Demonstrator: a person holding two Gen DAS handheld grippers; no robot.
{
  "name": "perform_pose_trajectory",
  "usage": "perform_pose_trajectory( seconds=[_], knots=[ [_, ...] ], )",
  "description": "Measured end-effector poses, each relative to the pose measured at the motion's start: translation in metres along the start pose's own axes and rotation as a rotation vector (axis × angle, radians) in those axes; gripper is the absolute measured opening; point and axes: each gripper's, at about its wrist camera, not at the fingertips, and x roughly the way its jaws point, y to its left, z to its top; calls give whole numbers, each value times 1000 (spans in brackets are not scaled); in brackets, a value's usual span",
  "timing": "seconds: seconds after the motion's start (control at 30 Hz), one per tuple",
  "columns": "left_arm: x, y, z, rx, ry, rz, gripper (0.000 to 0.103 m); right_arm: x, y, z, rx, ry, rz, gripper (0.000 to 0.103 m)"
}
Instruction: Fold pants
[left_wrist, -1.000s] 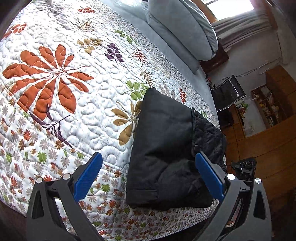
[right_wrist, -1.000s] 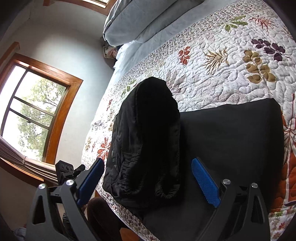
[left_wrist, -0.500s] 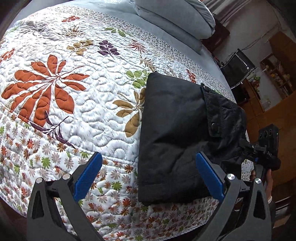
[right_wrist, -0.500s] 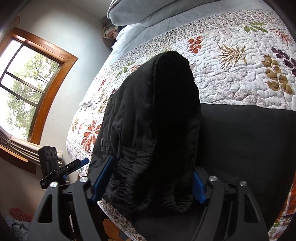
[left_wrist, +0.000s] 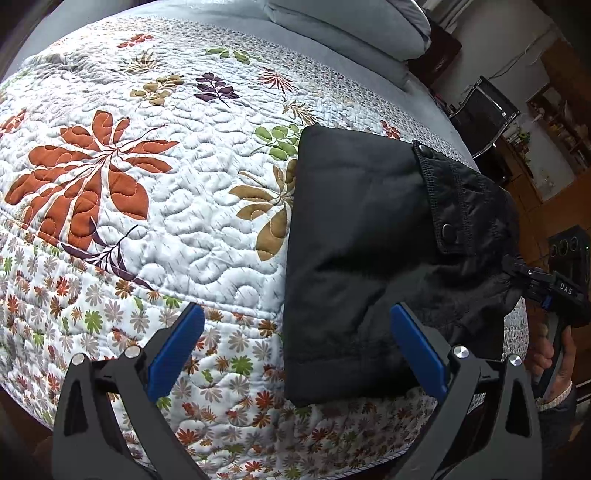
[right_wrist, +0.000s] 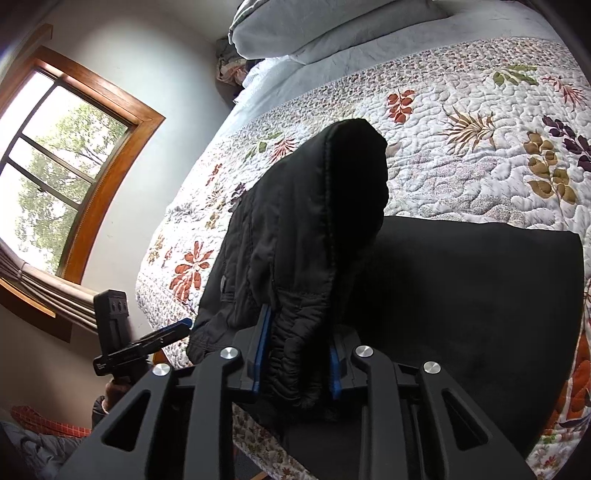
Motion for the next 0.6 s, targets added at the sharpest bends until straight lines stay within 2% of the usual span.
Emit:
perform_pose_trajectory(
  seconds=[0.1, 0.33, 0.6],
  knots=[
    [1, -6, 0, 25, -1, 17, 100, -10, 7, -1, 3, -9, 27, 23],
    [-4, -17, 3, 39, -18, 9, 100, -41, 14, -3, -10, -46, 24, 22],
    [-2, -43, 3, 109, -24, 13, 100, -95, -12, -13, 38, -117, -25, 22]
  ],
)
